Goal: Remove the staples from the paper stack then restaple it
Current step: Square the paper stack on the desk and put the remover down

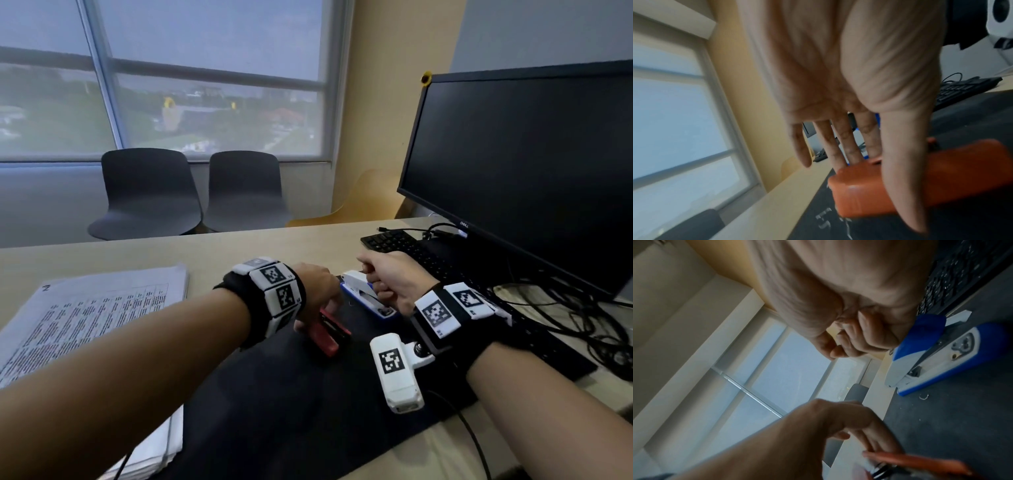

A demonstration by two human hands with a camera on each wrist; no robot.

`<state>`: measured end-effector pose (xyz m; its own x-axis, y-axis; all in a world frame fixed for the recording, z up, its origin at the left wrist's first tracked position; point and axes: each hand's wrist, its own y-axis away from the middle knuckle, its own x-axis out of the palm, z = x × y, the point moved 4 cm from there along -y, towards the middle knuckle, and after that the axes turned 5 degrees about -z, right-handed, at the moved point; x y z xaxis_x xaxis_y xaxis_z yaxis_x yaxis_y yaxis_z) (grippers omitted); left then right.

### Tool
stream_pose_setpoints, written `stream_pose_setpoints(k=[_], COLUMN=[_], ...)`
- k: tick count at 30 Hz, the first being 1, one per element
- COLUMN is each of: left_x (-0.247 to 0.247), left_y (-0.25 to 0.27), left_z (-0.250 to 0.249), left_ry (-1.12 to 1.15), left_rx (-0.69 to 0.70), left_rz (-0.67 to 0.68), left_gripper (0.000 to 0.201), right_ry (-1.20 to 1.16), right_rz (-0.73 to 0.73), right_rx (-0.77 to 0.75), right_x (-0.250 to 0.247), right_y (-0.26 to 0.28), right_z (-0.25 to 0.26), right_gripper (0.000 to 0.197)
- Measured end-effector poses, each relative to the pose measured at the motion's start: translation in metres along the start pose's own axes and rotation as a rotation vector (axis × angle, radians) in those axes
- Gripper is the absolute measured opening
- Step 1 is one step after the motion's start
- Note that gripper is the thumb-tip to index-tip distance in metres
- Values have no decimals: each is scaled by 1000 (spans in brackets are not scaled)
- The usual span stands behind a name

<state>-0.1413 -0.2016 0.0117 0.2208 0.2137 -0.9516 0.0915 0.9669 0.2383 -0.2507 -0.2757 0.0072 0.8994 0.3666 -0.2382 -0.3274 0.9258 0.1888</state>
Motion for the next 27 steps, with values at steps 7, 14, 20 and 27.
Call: stream_pose_setpoints(k=[7,14,20,27], left_x=[-8,9,32,26], left_y=[22,38,38,8], left_z=[52,90,116,100], left_ry=[181,226,681,679], left_rx=[-266,-243,-305,-341], left_rz=[257,607,442,191], left_gripper=[39,29,31,41], right_ry=[779,1247,1368,1375], right_rz=[29,-54,-64,-32], right_rx=[-143,-280,-305,-284], right_x=[13,41,47,51], right_y=[-6,-9,-19,-25], right_z=[-12,-9,-10,-7], right_gripper=[25,24,24,21])
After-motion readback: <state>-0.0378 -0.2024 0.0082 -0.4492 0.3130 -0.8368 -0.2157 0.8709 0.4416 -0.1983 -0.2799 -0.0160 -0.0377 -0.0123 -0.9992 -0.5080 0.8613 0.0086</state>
